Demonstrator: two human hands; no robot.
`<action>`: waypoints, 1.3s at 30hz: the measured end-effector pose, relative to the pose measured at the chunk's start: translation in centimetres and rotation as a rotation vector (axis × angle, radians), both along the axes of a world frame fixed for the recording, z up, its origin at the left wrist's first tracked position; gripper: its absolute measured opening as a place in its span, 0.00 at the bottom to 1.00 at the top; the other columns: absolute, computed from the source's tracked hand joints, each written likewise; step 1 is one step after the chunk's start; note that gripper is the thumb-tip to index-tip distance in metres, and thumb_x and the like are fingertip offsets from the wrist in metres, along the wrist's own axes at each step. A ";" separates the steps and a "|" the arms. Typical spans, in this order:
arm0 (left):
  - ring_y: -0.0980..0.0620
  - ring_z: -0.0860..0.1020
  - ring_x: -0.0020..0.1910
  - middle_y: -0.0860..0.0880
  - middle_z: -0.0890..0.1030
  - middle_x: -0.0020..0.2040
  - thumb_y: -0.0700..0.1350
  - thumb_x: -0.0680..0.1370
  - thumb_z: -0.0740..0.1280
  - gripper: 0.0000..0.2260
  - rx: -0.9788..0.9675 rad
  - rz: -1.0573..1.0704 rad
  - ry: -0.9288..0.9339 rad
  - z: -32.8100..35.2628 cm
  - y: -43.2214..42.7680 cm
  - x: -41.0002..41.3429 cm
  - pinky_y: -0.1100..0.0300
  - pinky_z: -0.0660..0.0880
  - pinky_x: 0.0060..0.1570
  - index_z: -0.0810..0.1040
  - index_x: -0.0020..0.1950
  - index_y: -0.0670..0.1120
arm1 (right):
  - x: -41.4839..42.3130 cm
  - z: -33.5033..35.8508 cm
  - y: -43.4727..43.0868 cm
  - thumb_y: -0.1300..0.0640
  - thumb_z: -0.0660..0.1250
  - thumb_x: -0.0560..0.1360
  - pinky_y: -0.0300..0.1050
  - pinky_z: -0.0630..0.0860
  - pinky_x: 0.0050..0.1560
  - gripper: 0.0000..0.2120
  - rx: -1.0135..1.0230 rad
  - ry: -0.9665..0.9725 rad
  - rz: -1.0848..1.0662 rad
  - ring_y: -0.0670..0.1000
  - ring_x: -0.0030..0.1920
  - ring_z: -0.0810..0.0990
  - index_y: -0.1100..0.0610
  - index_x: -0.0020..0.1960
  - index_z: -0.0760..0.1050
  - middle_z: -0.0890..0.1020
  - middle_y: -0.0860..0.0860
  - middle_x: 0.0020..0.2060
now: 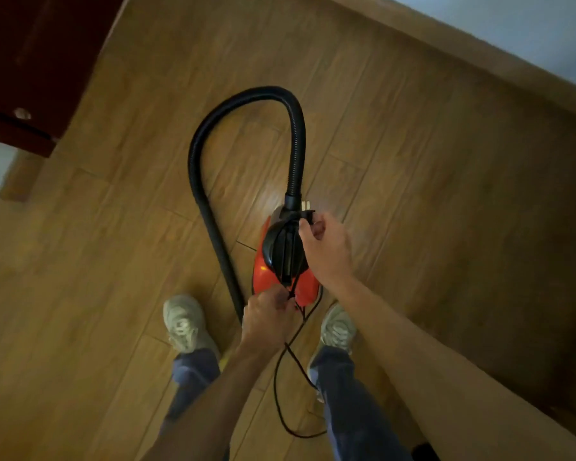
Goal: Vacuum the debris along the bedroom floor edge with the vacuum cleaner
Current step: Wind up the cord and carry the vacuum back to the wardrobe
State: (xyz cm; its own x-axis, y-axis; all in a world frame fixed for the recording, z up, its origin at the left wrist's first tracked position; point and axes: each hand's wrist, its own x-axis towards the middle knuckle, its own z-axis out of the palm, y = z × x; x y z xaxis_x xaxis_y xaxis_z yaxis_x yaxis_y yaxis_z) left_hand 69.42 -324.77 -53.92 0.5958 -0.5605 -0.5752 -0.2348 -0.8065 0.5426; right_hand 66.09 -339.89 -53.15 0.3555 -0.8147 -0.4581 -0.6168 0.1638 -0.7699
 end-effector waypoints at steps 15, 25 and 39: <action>0.51 0.82 0.43 0.49 0.84 0.42 0.43 0.75 0.71 0.02 0.120 0.029 0.222 -14.2 -0.1 4.5 0.57 0.78 0.45 0.82 0.43 0.46 | 4.6 -15.1 1.8 0.52 0.66 0.79 0.50 0.75 0.53 0.09 -0.082 0.250 -0.037 0.55 0.50 0.76 0.58 0.53 0.77 0.74 0.56 0.50; 0.54 0.79 0.32 0.49 0.81 0.34 0.41 0.72 0.76 0.07 0.049 0.021 0.528 -18.8 1.3 5.9 0.51 0.78 0.37 0.79 0.39 0.44 | 5.7 -18.8 5.0 0.52 0.60 0.83 0.33 0.61 0.42 0.16 -0.227 0.365 -0.154 0.58 0.50 0.77 0.59 0.66 0.74 0.75 0.61 0.57; 0.43 0.81 0.52 0.48 0.82 0.45 0.54 0.76 0.70 0.11 0.377 0.240 0.202 -29.2 4.8 22.6 0.51 0.77 0.53 0.73 0.52 0.50 | 6.7 -20.6 6.3 0.52 0.59 0.82 0.57 0.77 0.45 0.16 -0.491 0.469 -0.228 0.67 0.47 0.82 0.59 0.64 0.75 0.84 0.62 0.49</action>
State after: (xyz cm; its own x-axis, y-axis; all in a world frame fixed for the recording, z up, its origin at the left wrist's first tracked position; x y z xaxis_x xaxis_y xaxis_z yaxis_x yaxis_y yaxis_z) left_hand 91.99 -319.99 -83.13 0.5384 -0.1510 -0.8290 0.0618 -0.9741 0.2176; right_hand 72.78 -333.63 -73.77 0.0075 -0.9966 -0.0821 -0.8929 0.0303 -0.4493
